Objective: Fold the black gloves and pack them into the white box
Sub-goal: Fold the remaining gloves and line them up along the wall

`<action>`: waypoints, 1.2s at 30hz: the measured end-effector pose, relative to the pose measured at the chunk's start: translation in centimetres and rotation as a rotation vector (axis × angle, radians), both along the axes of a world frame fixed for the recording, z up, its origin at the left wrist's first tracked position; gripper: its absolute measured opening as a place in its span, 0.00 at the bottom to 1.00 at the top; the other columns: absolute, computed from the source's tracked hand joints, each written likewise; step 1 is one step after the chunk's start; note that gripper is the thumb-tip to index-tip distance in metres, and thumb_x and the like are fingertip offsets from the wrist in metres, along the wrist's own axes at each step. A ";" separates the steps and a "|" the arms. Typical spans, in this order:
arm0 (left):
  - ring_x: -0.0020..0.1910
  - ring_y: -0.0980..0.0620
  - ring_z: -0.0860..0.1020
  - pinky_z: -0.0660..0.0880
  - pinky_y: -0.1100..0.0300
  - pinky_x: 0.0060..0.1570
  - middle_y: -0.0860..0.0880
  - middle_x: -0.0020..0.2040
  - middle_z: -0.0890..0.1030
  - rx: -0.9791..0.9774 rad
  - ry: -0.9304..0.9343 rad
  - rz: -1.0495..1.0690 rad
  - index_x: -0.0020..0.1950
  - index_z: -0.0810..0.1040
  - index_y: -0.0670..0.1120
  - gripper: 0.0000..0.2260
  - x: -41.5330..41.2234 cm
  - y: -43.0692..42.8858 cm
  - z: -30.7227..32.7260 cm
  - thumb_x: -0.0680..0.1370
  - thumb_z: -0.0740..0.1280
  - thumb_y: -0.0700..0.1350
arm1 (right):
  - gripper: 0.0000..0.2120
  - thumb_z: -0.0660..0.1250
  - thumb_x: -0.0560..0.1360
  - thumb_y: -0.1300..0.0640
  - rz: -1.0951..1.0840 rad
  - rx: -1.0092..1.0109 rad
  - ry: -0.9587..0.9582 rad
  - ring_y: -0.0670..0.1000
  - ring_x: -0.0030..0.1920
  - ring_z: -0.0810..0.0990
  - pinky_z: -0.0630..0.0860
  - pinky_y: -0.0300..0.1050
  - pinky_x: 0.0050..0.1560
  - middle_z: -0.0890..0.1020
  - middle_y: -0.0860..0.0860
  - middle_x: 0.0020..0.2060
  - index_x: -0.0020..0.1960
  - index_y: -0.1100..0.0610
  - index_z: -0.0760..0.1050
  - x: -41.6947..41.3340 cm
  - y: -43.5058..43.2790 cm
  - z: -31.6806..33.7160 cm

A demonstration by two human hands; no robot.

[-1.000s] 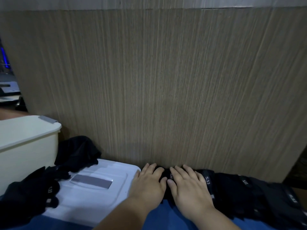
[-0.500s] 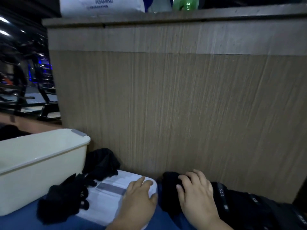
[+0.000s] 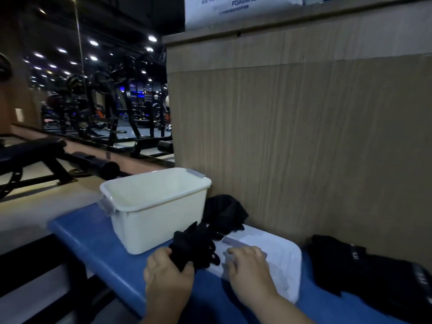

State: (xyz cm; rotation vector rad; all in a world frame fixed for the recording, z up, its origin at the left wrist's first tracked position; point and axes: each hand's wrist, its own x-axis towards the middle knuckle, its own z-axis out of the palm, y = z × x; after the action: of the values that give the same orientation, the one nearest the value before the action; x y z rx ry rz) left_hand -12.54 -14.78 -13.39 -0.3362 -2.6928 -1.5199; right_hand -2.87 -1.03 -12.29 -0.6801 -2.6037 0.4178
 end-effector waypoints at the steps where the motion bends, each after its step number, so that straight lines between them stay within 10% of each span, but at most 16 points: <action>1: 0.61 0.39 0.69 0.65 0.49 0.61 0.39 0.58 0.73 0.013 -0.010 -0.036 0.60 0.71 0.40 0.24 -0.7 -0.1 -0.3 0.69 0.75 0.45 | 0.11 0.54 0.80 0.49 -0.022 -0.019 -0.028 0.51 0.63 0.66 0.64 0.43 0.57 0.76 0.46 0.57 0.54 0.47 0.74 -0.9 -0.5 0.1; 11: 0.59 0.48 0.75 0.71 0.52 0.61 0.48 0.59 0.76 0.223 -0.007 -0.245 0.68 0.69 0.47 0.19 -2.7 1.1 -1.6 0.78 0.66 0.46 | 0.26 0.55 0.76 0.33 -0.030 -0.218 -0.126 0.49 0.68 0.62 0.61 0.45 0.61 0.74 0.46 0.62 0.64 0.47 0.72 -5.9 -1.6 0.3; 16: 0.54 0.47 0.78 0.74 0.49 0.58 0.47 0.53 0.79 0.321 -0.036 -0.220 0.59 0.70 0.50 0.13 -2.6 1.8 -1.2 0.76 0.67 0.42 | 0.11 0.64 0.75 0.43 -0.020 -0.322 0.082 0.50 0.50 0.76 0.75 0.46 0.49 0.76 0.46 0.43 0.41 0.49 0.70 -6.1 -1.4 -0.1; 20: 0.49 0.50 0.79 0.76 0.52 0.54 0.48 0.50 0.80 0.346 -0.046 -0.237 0.55 0.71 0.51 0.11 -2.0 1.9 -0.5 0.77 0.66 0.39 | 0.12 0.64 0.76 0.50 -0.018 -0.372 0.249 0.49 0.41 0.74 0.68 0.38 0.36 0.74 0.50 0.42 0.37 0.52 0.66 -4.7 -0.9 0.8; 27: 0.55 0.49 0.77 0.74 0.51 0.59 0.50 0.54 0.78 0.249 -0.024 -0.301 0.55 0.71 0.55 0.12 -0.2 2.7 -0.3 0.77 0.66 0.40 | 0.04 0.61 0.79 0.55 -0.046 -0.551 0.400 0.44 0.44 0.78 0.72 0.35 0.42 0.81 0.47 0.41 0.47 0.52 0.73 0.4 0.8 2.6; 32: 0.67 0.51 0.61 0.62 0.54 0.66 0.56 0.67 0.67 -0.095 0.355 -0.175 0.66 0.70 0.56 0.19 3.2 3.1 1.6 0.76 0.67 0.47 | 0.04 0.61 0.80 0.57 -0.046 -0.566 0.463 0.39 0.43 0.77 0.70 0.29 0.39 0.80 0.43 0.41 0.47 0.49 0.72 5.0 1.9 3.3; 36: 0.62 0.62 0.61 0.57 0.74 0.56 0.62 0.62 0.67 0.063 0.327 -0.507 0.66 0.69 0.58 0.18 7.0 4.4 2.8 0.78 0.66 0.47 | 0.05 0.62 0.79 0.59 -0.044 -0.572 0.492 0.37 0.41 0.78 0.71 0.28 0.38 0.81 0.46 0.42 0.48 0.51 0.74 9.2 2.6 3.6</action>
State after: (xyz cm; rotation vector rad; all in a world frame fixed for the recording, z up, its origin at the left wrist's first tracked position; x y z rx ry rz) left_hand -5.53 -10.38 -10.60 -1.2203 -2.4017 -1.4733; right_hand 6.34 1.58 -8.69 -0.6959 -1.9983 1.1766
